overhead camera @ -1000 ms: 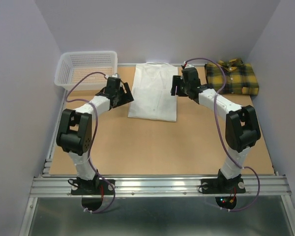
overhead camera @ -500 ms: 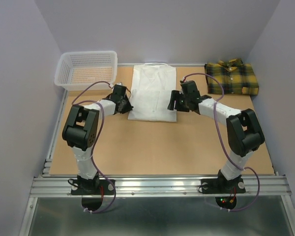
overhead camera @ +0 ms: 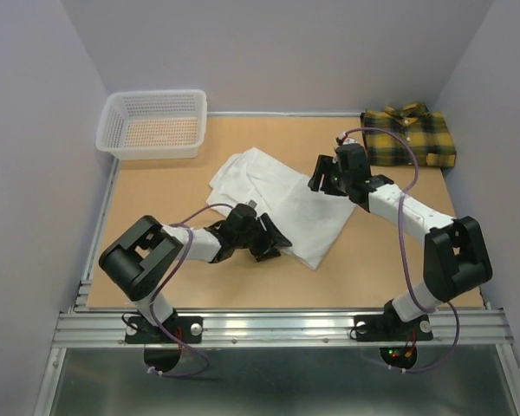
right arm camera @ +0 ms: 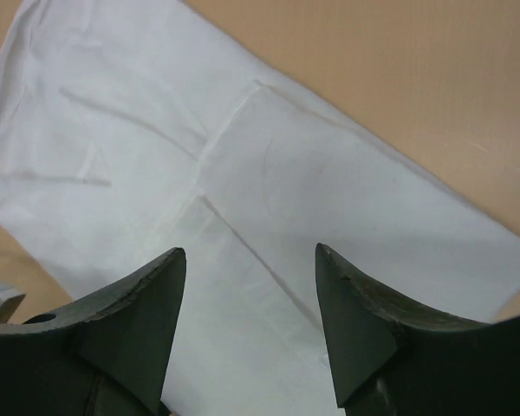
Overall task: Fold and stack the long sleeve shirts
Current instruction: Fold the shirt
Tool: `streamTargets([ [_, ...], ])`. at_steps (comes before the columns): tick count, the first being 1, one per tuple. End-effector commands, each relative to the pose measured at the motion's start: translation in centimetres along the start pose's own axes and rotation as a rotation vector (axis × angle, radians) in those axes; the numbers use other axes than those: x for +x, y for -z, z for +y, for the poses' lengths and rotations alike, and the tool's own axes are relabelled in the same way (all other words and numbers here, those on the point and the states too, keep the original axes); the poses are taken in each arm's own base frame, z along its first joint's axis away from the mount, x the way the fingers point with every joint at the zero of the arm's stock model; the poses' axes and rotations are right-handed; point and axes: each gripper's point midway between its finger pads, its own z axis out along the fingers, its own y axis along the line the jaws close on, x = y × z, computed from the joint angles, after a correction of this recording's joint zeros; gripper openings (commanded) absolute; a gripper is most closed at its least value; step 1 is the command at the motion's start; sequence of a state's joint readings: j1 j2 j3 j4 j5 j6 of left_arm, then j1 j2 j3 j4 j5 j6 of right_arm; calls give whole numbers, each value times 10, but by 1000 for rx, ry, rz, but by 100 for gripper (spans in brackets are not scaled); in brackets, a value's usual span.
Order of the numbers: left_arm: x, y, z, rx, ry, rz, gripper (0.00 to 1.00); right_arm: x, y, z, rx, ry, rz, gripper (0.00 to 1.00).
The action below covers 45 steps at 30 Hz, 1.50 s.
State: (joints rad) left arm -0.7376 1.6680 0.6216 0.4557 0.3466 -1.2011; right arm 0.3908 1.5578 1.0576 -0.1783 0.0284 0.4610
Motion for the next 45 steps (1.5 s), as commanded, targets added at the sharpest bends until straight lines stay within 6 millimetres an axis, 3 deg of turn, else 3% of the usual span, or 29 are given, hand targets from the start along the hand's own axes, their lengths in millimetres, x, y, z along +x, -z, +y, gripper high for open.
streamTargets([
  [1,-26,40,-37,137,34,-166,79,-16,12,-10,24,-13,-80,66],
  [5,-59,71,-42,67,-90,-325,83,-10,21,0,-37,-22,-62,66],
  [6,-83,82,-60,74,-119,-398,83,-5,24,9,-90,-22,-36,63],
  [8,-103,88,-54,-12,-227,-436,82,2,28,18,-144,-29,-5,59],
  [9,-125,98,-68,-12,-249,-488,81,7,32,26,-190,-39,20,59],
  [10,-135,95,-57,-76,-269,-495,80,14,33,29,-213,-45,42,56],
  [12,-155,97,-62,-103,-320,-519,74,27,36,43,-297,-50,103,52],
  [13,-163,92,-46,-158,-313,-504,69,36,37,51,-329,-48,128,47],
  [15,-173,89,-38,-192,-306,-500,65,49,38,65,-392,-50,168,39],
  [20,-175,63,-1,-284,-279,-435,60,91,41,103,-508,-13,268,25],
  [24,-174,51,23,-334,-240,-406,58,126,34,113,-539,-9,353,15],
  [28,-176,48,36,-363,-215,-404,58,162,32,101,-516,-8,430,7],
  [36,-175,49,58,-384,-114,-405,58,223,36,85,-511,25,600,5],
  [38,-180,57,64,-385,-72,-425,58,228,35,84,-505,34,611,5],
  [42,-180,80,100,-413,56,-462,58,226,21,78,-469,74,583,5],
  [44,-183,97,115,-423,107,-504,58,223,10,82,-468,105,583,5],
  [45,-183,102,119,-427,119,-516,58,212,6,93,-498,128,570,5],
])
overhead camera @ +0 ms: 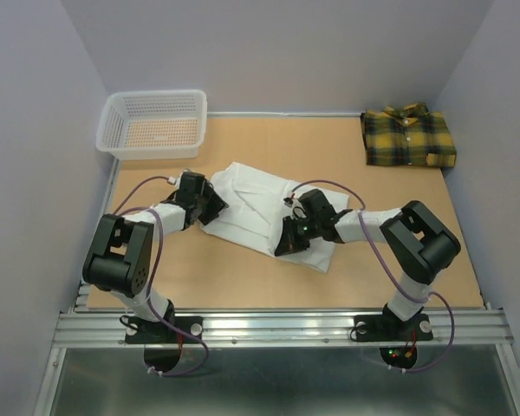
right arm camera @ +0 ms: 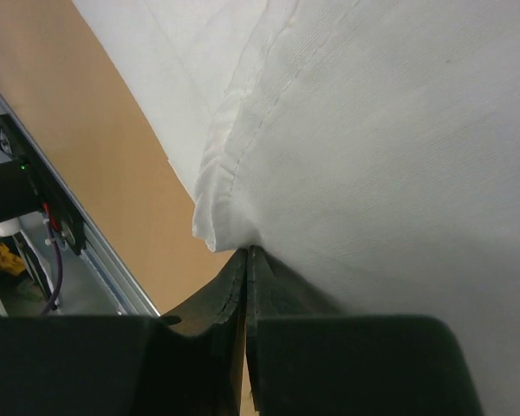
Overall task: Fold and stack the long sleeve shirts
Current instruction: Fold the shirt
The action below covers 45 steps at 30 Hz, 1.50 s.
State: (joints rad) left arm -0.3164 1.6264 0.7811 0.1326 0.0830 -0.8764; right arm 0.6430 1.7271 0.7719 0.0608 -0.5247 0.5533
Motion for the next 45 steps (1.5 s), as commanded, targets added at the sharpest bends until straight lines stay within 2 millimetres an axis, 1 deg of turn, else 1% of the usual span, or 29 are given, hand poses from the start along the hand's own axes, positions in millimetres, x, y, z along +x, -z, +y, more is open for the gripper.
streamTargets([
  [1,-11,18,59,-136,107,-52,58,-18,-19,-4,26,91,20,6],
  [2,-12,21,69,-148,128,-58,58,-24,-20,1,17,105,17,6],
  [3,-15,24,69,-141,130,-65,58,-26,-19,2,24,112,29,8],
  [4,-20,30,62,-111,114,-80,59,-41,-18,12,11,137,2,9],
  [6,-30,38,51,-74,84,-110,61,-59,-11,22,16,159,-44,13],
  [7,-35,42,44,-51,67,-123,62,-64,-7,27,13,169,-56,24],
  [9,-49,58,19,27,6,-159,65,-82,7,41,-12,180,-100,37],
  [12,-64,81,-13,118,-69,-204,69,-100,30,47,-32,173,-154,43],
  [13,-59,89,-27,160,-103,-198,70,-107,46,54,-43,182,-190,46],
  [14,-57,93,-36,185,-128,-194,71,-115,56,48,-33,169,-220,48],
  [15,-56,99,-50,223,-154,-192,71,-114,63,43,-25,157,-232,48],
  [16,-41,102,-64,264,-201,-155,71,-122,79,36,-13,135,-274,48],
  [19,-15,108,-98,348,-296,-97,71,-112,90,12,3,70,-278,47],
  [20,0,101,-103,355,-321,-51,71,-115,99,4,9,49,-299,46],
  [21,19,100,-113,382,-357,-7,71,-113,101,0,7,34,-298,45],
  [23,40,91,-127,422,-416,64,66,-104,103,-8,8,10,-286,40],
  [24,54,92,-138,451,-448,100,65,-101,101,-11,5,2,-277,36],
  [25,60,87,-139,446,-463,117,62,-99,100,-12,2,-2,-271,33],
  [26,74,75,-136,437,-480,171,60,-96,99,-14,-2,-8,-262,31],
  [27,84,74,-144,457,-504,200,56,-94,95,-15,-12,-13,-251,27],
  [30,106,52,-136,433,-528,291,47,-86,88,-21,-22,-33,-229,23],
  [31,117,44,-127,414,-528,339,45,-84,83,-25,-27,-42,-220,21],
  [34,129,33,-107,367,-540,398,39,-68,70,-38,-30,-73,-183,20],
  [36,134,23,-80,268,-552,421,32,-59,63,-48,-27,-96,-168,17],
  [37,131,20,-68,221,-556,416,30,-49,58,-60,-16,-123,-156,15],
  [39,129,17,-53,180,-542,414,29,-38,54,-74,9,-158,-143,12],
  [40,132,16,-39,151,-526,429,29,-27,52,-84,33,-182,-132,11],
  [42,131,14,-21,116,-485,441,26,-22,53,-102,77,-220,-147,8],
  [45,132,16,-8,100,-463,446,25,-20,65,-117,108,-263,-185,7],
])
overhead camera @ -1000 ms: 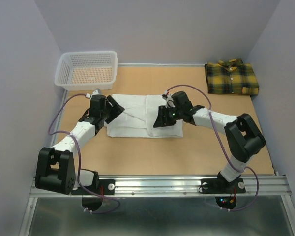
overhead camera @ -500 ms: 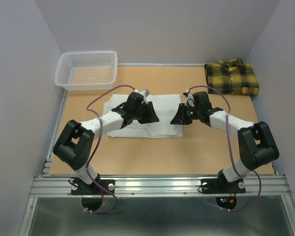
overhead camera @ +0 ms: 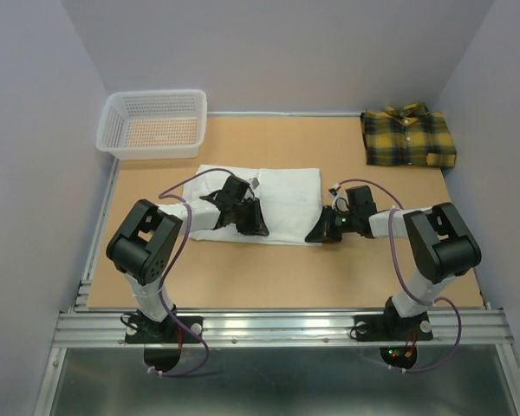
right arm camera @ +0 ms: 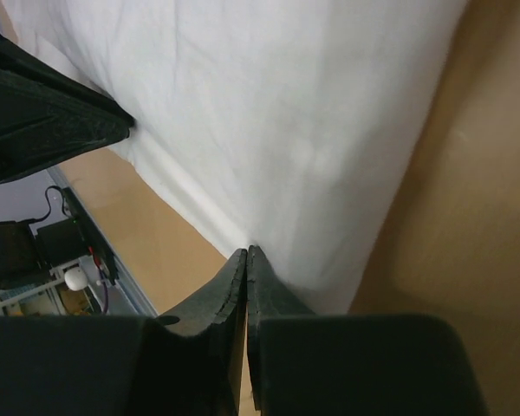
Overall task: Fold and stack the long sleeve shirts
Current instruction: Fold the shirt
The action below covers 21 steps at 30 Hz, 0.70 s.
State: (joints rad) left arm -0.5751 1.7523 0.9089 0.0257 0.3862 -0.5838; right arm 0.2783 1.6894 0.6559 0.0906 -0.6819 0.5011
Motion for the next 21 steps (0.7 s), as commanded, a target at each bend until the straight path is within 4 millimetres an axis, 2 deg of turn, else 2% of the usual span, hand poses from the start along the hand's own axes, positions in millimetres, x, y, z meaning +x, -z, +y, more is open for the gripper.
streamTargets([
  [1,22,8,40,-113,32,33,25,-2,13,-41,124,-44,-80,7],
  [2,23,10,40,-112,30,32,25,-7,18,-43,129,-55,-102,7],
  [4,28,14,39,-101,28,47,26,-20,29,-32,114,-27,-154,8],
  [8,15,33,16,-39,-4,2,38,-52,47,5,50,29,-237,9],
  [10,-6,44,-2,-9,-23,-57,45,-75,57,27,12,66,-287,10],
  [11,-19,53,-11,-1,-33,-101,51,-83,61,37,-3,74,-308,11],
  [12,-30,57,-17,8,-34,-129,54,-94,65,44,-14,90,-329,12],
  [13,-52,66,-32,36,-39,-183,56,-111,70,57,-30,114,-361,15],
  [14,-64,68,-37,46,-36,-206,57,-122,72,64,-37,123,-378,18],
  [15,-79,70,-39,52,-24,-236,59,-131,73,68,-40,127,-391,20],
  [16,-102,78,-52,79,-28,-285,60,-140,73,72,-46,135,-404,21],
  [17,-116,73,-48,73,-2,-300,62,-158,72,78,-53,144,-422,23],
  [18,-126,72,-54,84,-1,-316,62,-167,71,79,-54,146,-433,24],
  [19,-150,79,-63,103,-1,-366,62,-178,69,82,-63,146,-454,25],
  [20,-160,67,-59,98,17,-367,62,-190,64,82,-66,144,-464,26],
  [21,-179,71,-67,115,13,-402,62,-198,60,83,-75,143,-469,26],
])
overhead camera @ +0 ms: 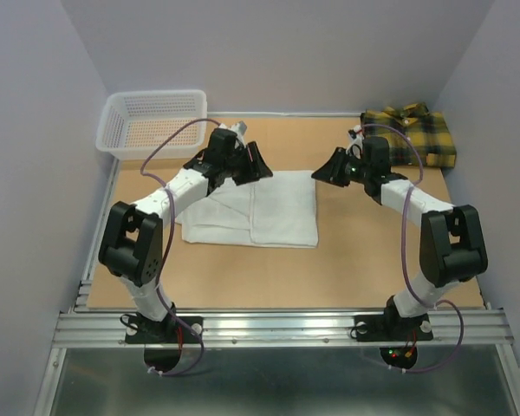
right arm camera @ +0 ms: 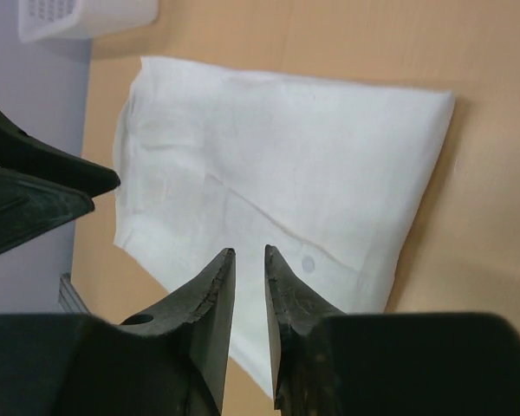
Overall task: Fold and stack the long sleeve shirts
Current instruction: Fold the shirt
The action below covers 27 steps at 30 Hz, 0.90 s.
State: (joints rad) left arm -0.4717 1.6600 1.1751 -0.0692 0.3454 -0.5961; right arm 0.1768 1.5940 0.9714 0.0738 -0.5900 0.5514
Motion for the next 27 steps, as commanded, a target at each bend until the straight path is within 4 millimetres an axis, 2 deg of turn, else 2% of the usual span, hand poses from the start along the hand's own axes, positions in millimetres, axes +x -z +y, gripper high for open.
streamTargets([
  [1,-64,-22,-14,32,19,-125,62,-48,-27,7,-41,16,-97,26],
  [4,-82,-48,-6,9,38,-135,62,-61,-48,8,-101,-13,-113,27],
  [5,-78,-62,5,-12,49,-119,61,-63,-53,6,-112,-21,-120,27],
  [6,-85,-66,3,-9,49,-129,60,-63,-63,1,-117,-36,-124,27],
  [9,-78,-87,20,-42,61,-102,59,-58,-77,-14,-107,-65,-114,27],
  [15,-61,-115,59,-126,81,-77,56,-34,-106,-66,-26,-133,-103,27],
  [17,-55,-117,72,-157,95,-69,55,-26,-107,-82,4,-163,-108,27],
  [20,-46,-116,88,-193,105,-57,55,-27,-95,-112,45,-213,-148,27],
  [21,-41,-115,95,-204,105,-47,55,-32,-90,-115,49,-212,-165,27],
  [23,-43,-109,94,-205,102,-55,55,-38,-79,-126,69,-219,-188,27],
  [25,-44,-103,92,-205,87,-63,56,-50,-68,-122,66,-195,-218,27],
  [27,-56,-91,79,-183,66,-92,60,-59,-58,-115,63,-170,-239,28],
])
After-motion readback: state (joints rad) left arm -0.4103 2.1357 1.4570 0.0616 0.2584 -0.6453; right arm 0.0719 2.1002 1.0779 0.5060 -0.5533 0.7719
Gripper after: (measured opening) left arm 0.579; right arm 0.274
